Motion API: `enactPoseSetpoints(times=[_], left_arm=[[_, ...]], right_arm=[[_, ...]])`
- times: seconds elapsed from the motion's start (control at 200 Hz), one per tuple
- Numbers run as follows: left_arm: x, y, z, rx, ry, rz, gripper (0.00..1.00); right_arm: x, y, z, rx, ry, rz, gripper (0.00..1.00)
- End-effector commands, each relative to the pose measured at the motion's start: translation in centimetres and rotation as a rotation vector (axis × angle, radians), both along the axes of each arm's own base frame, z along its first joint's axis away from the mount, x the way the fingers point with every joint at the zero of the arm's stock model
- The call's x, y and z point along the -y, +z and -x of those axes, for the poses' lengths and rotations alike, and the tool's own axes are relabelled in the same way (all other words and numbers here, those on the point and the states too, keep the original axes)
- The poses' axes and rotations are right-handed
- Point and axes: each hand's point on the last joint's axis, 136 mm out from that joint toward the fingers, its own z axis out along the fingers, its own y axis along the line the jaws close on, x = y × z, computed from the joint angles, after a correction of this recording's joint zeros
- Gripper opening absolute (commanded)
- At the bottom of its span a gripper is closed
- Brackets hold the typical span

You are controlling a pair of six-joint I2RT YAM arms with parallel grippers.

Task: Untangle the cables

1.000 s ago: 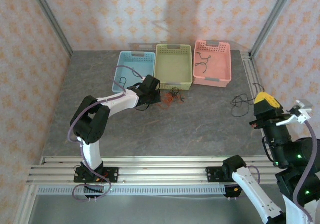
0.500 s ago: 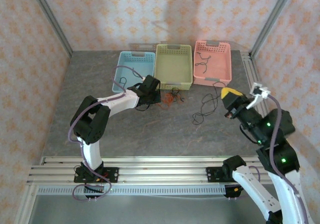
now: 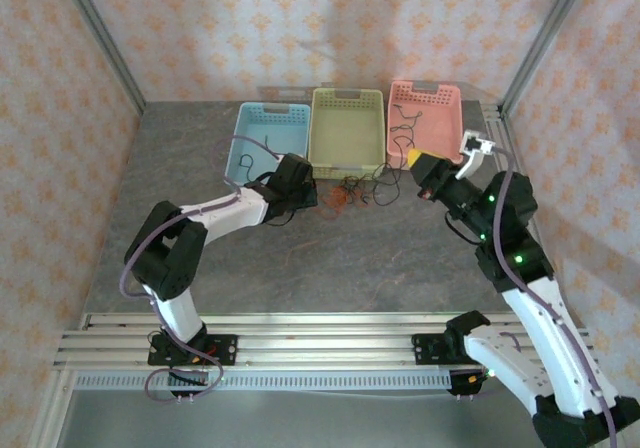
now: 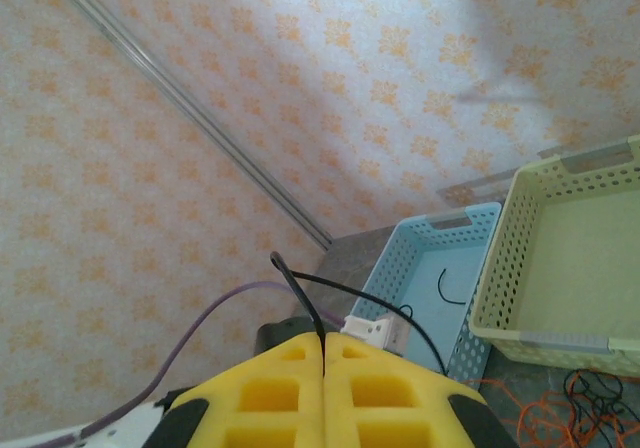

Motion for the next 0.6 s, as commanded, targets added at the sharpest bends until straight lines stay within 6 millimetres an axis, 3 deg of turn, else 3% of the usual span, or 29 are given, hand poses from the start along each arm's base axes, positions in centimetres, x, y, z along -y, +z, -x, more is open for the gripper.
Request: enactPoseSetpoints(times=[0.0,0.365,0.596], left_arm=[[-0.4,2.0,-0.3,0.070,0.027,0.047,0.00],[-1.9,3.5,0.5,0.139,0.071,0.076,0.00],[-2.8,4.1,1.0,0.171,0.097,0.086,0.00]], right_arm=[[-0.4,1.4,-2.0,0.062,-0.014,-0.051,0.00],[-3.0,0.3,-10.4,0.016,-0.031,-0.105,0.00],[-6.5,-1.9,-16.5,-0.044,0.037,-0.157,0.00]])
